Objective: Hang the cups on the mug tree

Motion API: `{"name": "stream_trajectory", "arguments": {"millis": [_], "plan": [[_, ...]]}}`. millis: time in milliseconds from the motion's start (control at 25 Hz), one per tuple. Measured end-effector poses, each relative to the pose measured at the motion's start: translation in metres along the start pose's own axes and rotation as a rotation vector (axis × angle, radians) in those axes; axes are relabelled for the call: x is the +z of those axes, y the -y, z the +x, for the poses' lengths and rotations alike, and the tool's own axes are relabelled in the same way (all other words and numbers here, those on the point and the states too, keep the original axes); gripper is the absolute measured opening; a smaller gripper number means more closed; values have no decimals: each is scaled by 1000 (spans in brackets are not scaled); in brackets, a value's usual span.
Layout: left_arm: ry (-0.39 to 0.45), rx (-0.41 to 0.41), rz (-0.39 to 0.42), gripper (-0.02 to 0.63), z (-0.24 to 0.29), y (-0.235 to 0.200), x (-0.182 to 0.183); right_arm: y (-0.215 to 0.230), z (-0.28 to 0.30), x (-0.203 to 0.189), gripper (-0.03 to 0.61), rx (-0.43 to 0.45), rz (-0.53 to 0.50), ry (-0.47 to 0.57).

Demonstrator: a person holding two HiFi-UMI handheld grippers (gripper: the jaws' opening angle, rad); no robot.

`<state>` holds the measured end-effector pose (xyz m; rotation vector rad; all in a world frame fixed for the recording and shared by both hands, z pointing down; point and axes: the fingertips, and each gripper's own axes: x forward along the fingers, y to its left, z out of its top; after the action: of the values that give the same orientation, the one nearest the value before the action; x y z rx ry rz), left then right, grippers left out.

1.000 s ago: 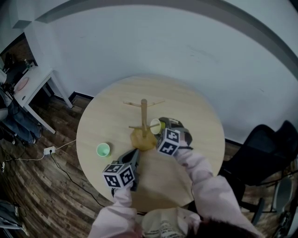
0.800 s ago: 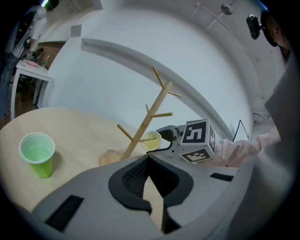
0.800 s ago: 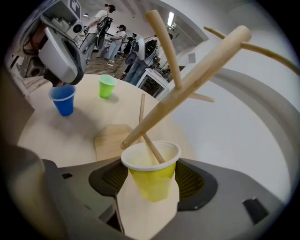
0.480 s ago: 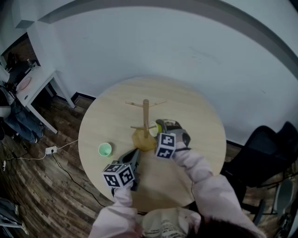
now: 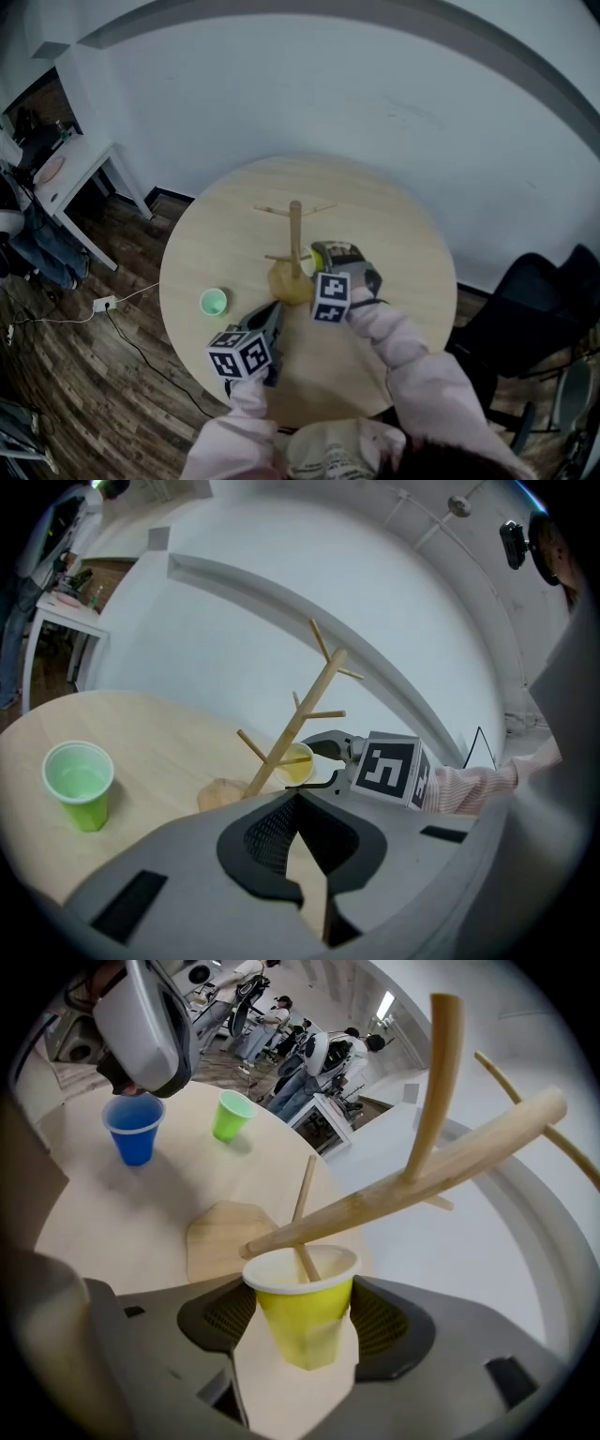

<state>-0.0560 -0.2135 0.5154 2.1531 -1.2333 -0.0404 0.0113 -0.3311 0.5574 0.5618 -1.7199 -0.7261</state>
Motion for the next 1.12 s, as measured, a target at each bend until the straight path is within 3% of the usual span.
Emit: {"name": "stream_trajectory", "arguments": {"millis": [440,1120], "plan": [[2,16,-9,5,-6,-6,-2,-6,3,8,304,-39,-97,-11],[0,43,-18,5,-9,-12,-5,-7,5,9,314,-80,-139,-6]]}}
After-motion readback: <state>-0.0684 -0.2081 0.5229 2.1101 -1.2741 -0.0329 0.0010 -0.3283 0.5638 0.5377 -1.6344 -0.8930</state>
